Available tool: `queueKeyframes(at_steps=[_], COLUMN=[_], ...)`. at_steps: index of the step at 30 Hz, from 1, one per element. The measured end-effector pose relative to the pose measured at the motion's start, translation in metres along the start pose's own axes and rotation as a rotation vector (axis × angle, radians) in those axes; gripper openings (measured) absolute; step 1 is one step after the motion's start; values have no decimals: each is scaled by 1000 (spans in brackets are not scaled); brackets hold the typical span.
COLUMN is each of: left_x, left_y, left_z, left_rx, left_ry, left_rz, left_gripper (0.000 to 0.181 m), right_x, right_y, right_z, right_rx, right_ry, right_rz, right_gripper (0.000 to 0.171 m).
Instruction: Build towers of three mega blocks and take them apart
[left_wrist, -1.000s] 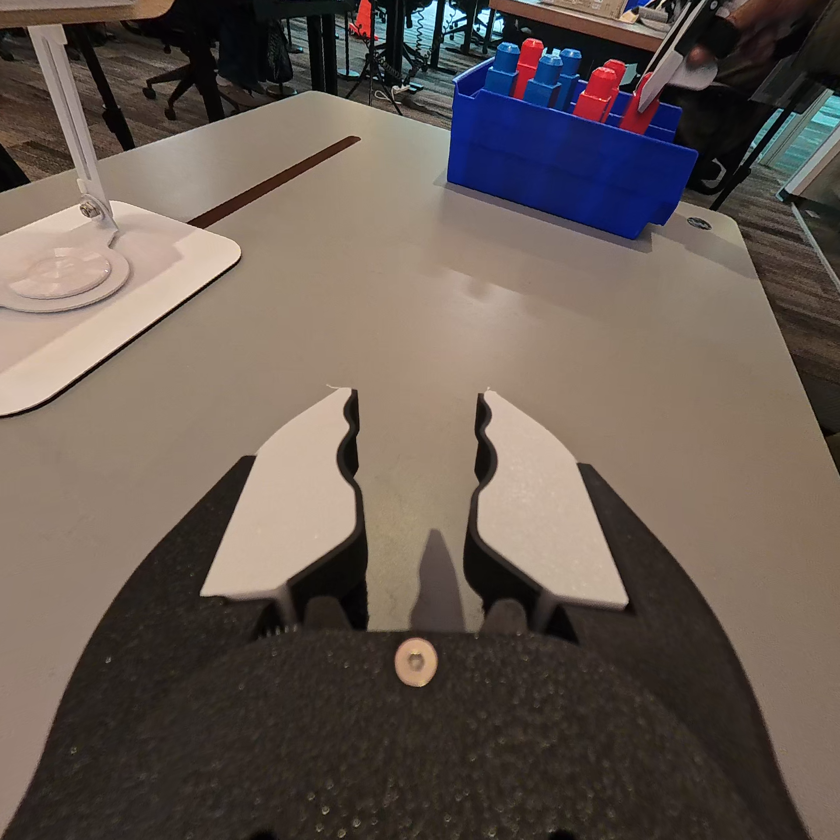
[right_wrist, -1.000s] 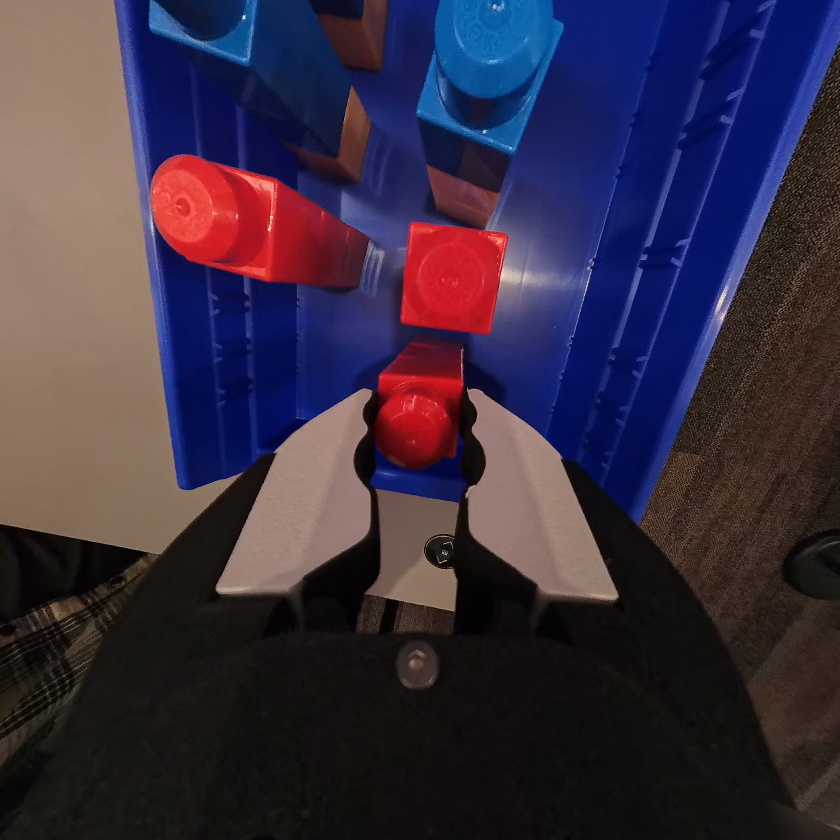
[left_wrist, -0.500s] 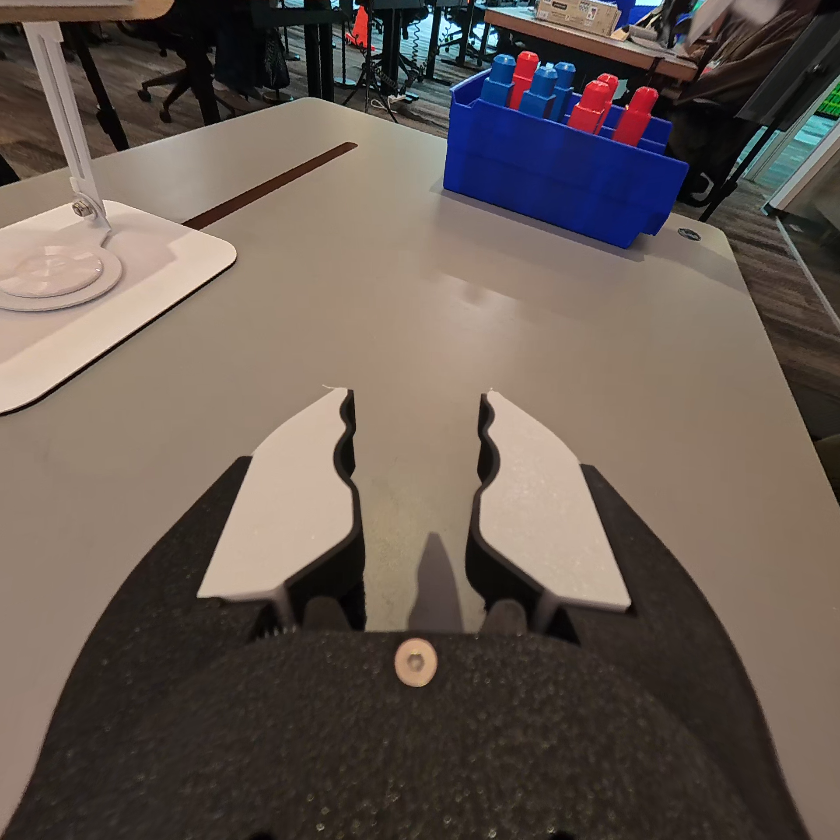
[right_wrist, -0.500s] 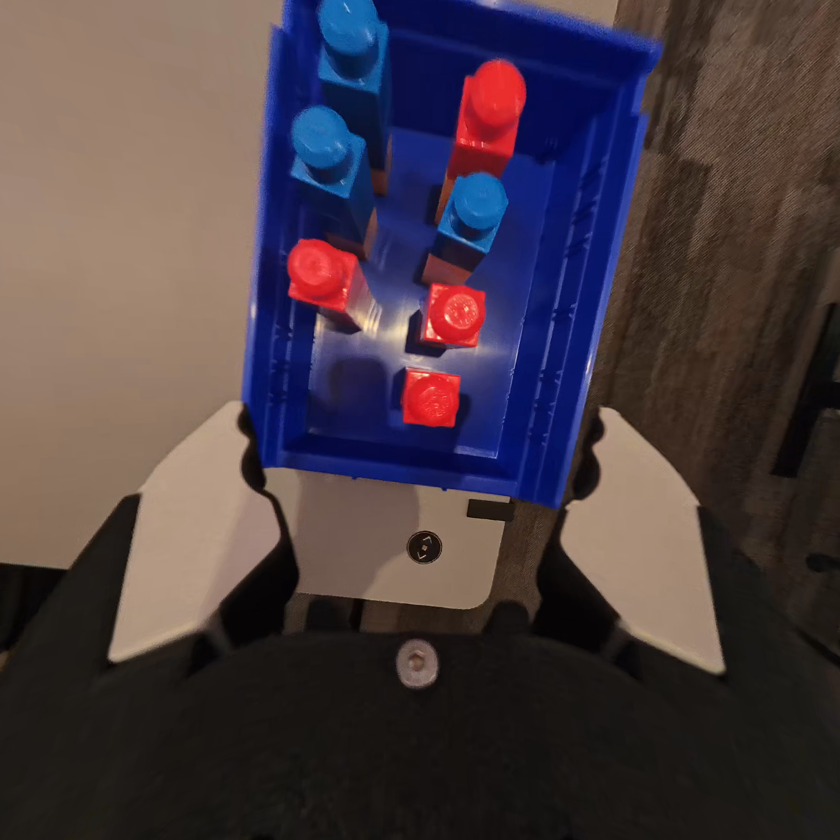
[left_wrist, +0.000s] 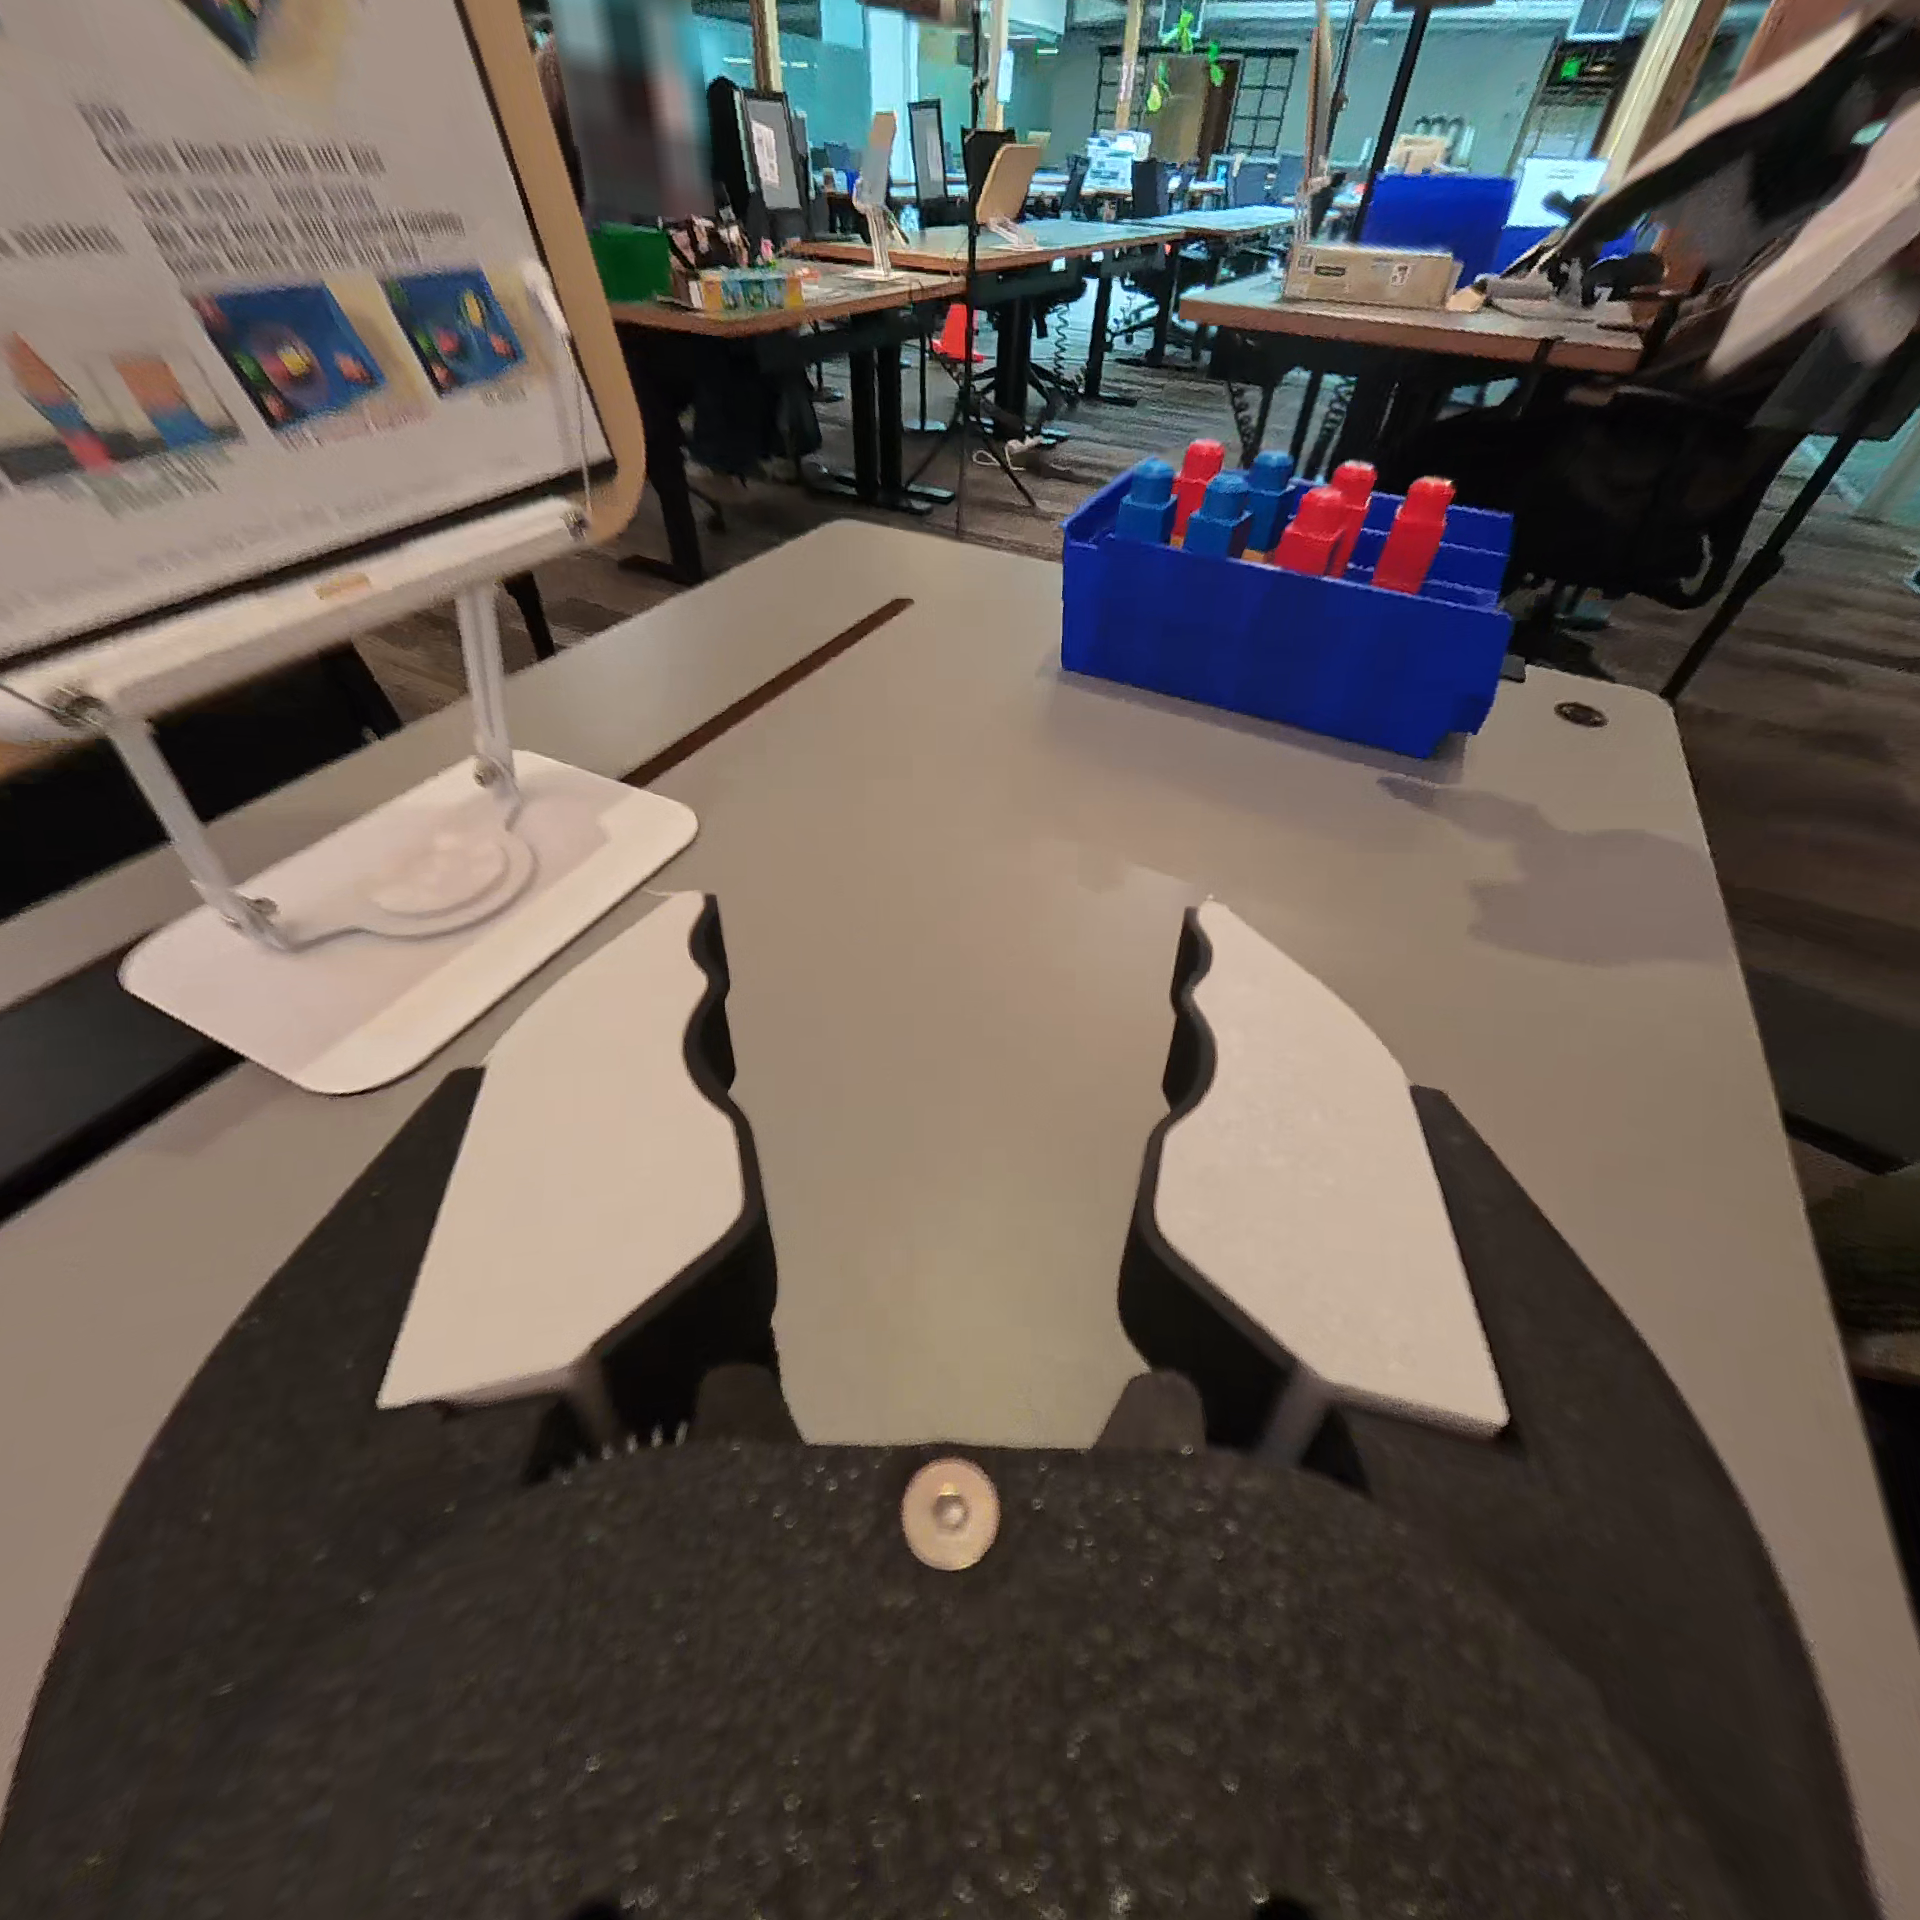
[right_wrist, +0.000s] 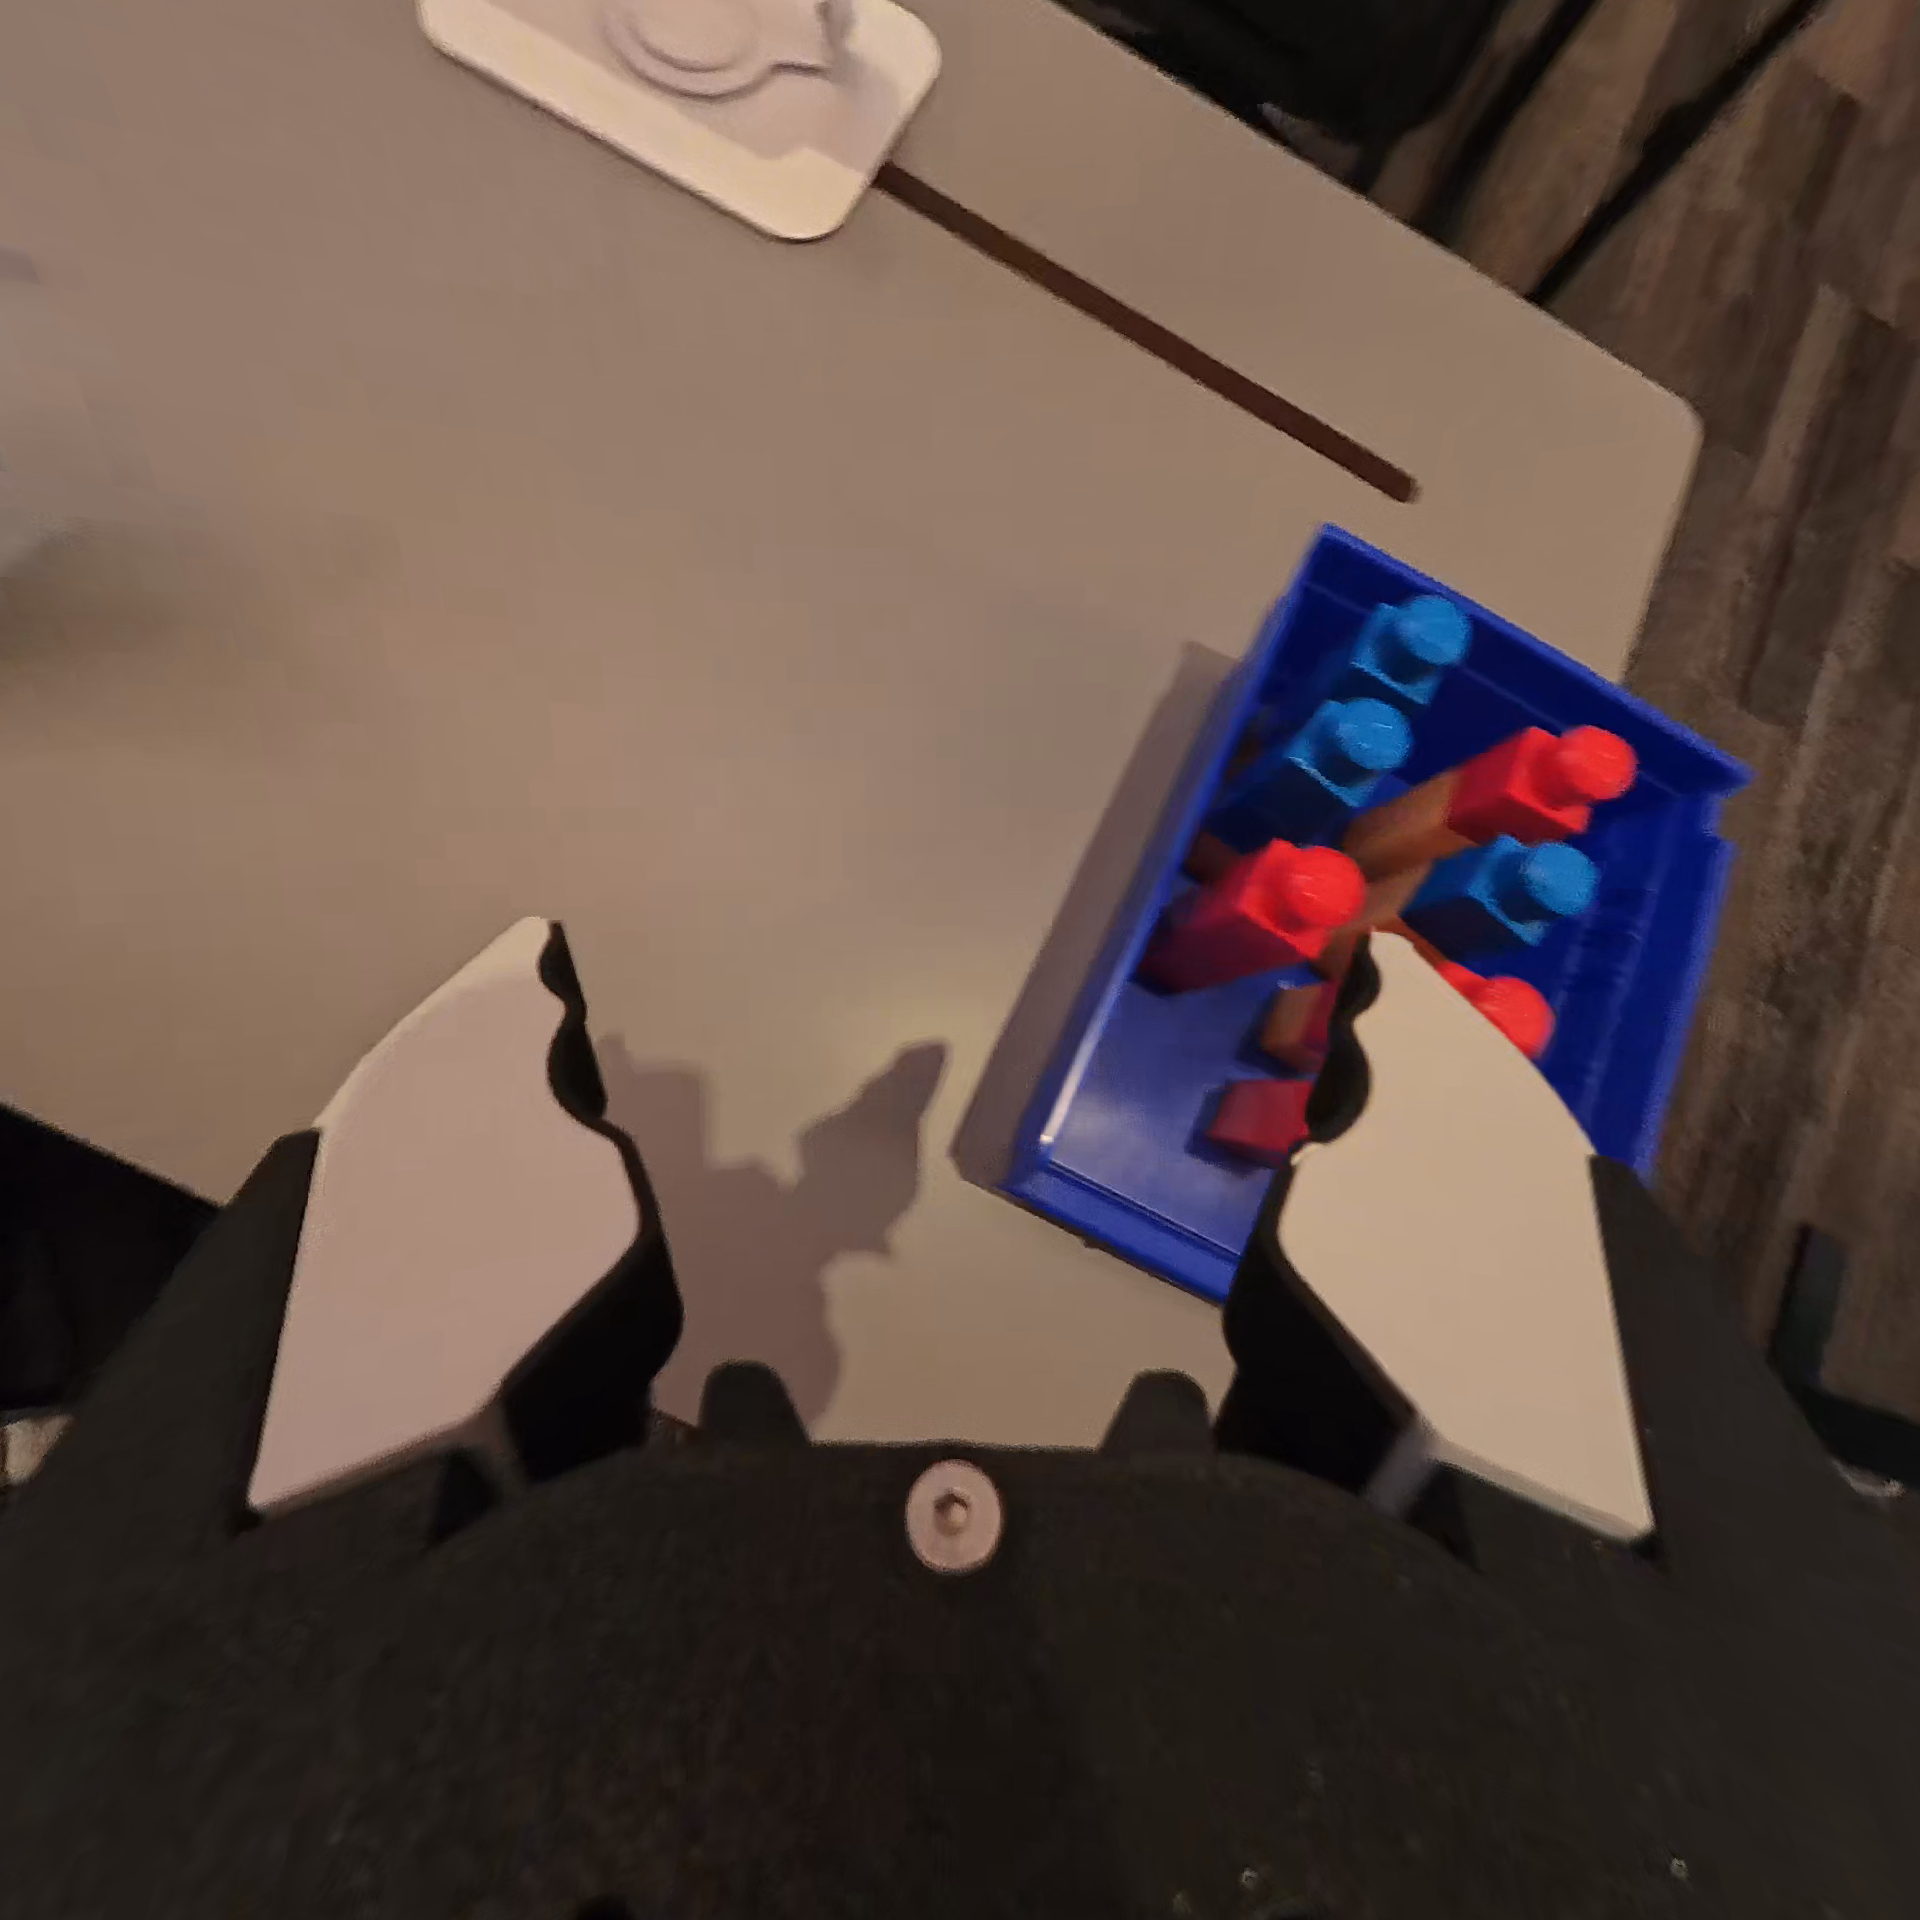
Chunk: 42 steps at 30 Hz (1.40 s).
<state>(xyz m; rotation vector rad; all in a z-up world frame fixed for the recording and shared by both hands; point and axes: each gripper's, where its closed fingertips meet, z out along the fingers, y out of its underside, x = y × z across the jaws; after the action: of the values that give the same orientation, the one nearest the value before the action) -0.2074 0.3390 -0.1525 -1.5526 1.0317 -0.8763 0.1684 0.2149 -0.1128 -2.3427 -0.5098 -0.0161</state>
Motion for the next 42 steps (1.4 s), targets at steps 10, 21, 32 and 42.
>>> queueKeyframes(at_steps=[10, 21, 32, 42], left_x=[-43, -125, -141, -147], left_y=[-23, 66, 151, 176], left_z=[-197, -310, -297, -275], left_rx=[-392, -707, -867, -937], left_ry=[-365, -391, -94, -9], left_rz=[253, 112, 220, 242], left_gripper=[87, 79, 73, 72], right_x=[-79, -98, -115, -131], right_y=[12, -8, -26, -30], right_z=[50, 77, 87, 104], right_rx=[-29, -36, -132, -201], right_ry=[-176, -206, -174, -187], right_rz=[-72, -57, -98, -138], right_gripper=[132, 129, 129, 129])
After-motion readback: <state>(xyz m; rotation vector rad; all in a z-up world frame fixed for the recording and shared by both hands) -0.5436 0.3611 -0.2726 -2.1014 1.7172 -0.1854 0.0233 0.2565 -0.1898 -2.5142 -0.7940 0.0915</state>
